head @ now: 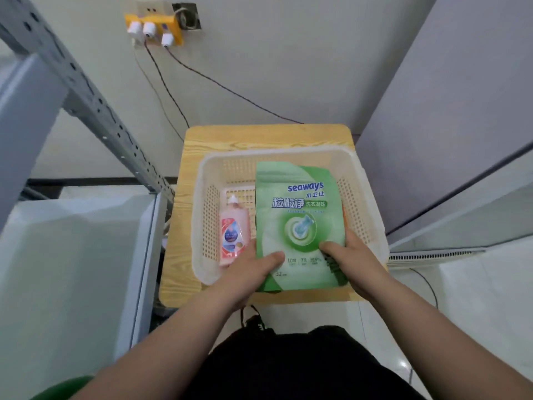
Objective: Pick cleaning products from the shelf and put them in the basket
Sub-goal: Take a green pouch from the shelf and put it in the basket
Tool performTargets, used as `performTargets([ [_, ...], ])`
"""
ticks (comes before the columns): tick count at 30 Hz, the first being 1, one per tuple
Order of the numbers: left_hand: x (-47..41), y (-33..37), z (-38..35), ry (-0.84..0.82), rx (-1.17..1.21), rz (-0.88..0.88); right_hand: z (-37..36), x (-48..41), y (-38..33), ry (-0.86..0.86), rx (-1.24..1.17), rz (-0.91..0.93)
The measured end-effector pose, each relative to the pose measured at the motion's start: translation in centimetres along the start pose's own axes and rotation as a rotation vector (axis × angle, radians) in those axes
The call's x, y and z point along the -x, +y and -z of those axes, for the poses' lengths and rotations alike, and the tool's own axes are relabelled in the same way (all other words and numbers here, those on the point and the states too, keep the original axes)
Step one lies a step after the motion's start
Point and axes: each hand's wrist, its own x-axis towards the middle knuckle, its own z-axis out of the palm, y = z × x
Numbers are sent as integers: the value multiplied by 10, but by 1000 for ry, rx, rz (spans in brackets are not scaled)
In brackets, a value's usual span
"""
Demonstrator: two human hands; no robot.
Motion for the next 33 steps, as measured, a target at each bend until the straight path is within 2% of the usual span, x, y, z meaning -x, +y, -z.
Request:
performTargets([
  [3, -37, 23, 22, 62, -137, 55, -21, -37, -19, 42, 172, -20],
  [6, -60, 32, 35, 137, -421, 85, -39, -61, -26, 64, 408, -51],
  [12, -77, 26, 39, 222, -874, 27, -48, -90, -19, -7, 553, -28],
  [16, -78, 18, 43, 285, -877, 66, -49, -97, -16, -31, 497, -25],
  [18, -79, 14, 42, 325, -996, -6, -50, -98, -15, -5, 565, 29],
  [20, -79, 12, 37, 251, -1155, -122, -54, -99, -10, -51, 769, 96],
  [22, -81, 7, 30, 103, -1255, -152, -57, -99, -1, -165, 931, 191],
  [24, -82, 3, 24, 28, -1279, -98, -56, -101, 7, -274, 1005, 220],
  [28, -76, 10, 16, 47, -1258, -51, -40, -110, 4, -428, 1097, 233],
  [30, -65, 20, 13, 110, -1218, -55, -29, -110, -7, -491, 1154, 286],
  [33, -32, 30, 2, 290, -1095, -92, -11, -101, -22, -560, 1238, 490],
])
